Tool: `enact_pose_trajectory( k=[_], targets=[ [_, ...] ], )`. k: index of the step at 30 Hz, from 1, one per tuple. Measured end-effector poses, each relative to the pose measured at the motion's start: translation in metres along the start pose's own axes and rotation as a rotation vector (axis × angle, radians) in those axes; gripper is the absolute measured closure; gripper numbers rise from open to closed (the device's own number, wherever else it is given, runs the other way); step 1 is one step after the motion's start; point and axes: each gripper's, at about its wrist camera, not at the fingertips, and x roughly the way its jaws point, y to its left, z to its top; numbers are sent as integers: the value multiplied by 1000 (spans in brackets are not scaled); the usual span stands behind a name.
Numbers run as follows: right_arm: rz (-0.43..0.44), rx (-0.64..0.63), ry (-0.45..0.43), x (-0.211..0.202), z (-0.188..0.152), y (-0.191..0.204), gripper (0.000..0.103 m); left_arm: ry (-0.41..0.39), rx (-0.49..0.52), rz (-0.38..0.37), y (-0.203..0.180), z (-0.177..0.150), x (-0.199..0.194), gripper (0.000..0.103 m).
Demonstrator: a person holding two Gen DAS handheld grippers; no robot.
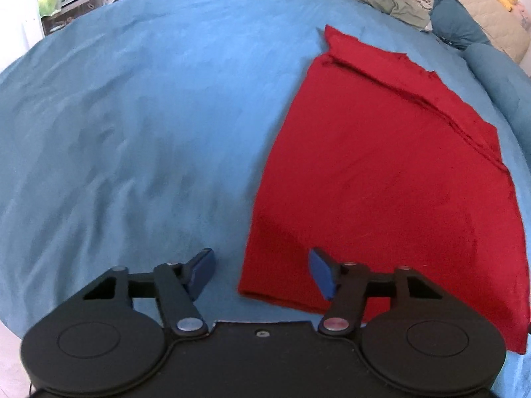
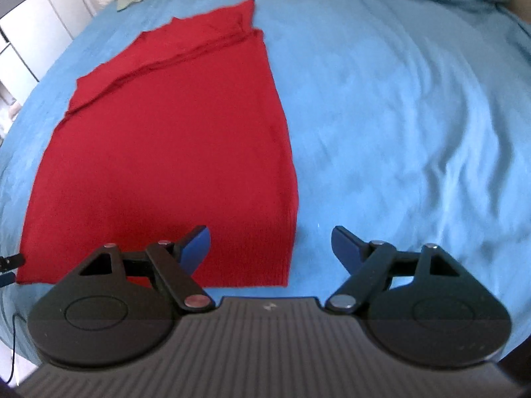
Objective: Fold small clothes
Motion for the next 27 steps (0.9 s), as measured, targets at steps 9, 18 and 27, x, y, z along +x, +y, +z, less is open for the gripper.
enact_pose_trajectory(
  k=[9, 18, 27],
  targets=[
    [-31, -7, 43, 24, -12, 4, 21, -12, 48, 14, -7, -12, 2, 62],
    [-8, -6, 61, 26, -4, 6, 34, 25, 83, 28, -14, -11, 2, 85],
    [-12, -12, 93, 30, 3, 4, 74, 67, 69, 20, -12, -3, 3, 97]
  ],
)
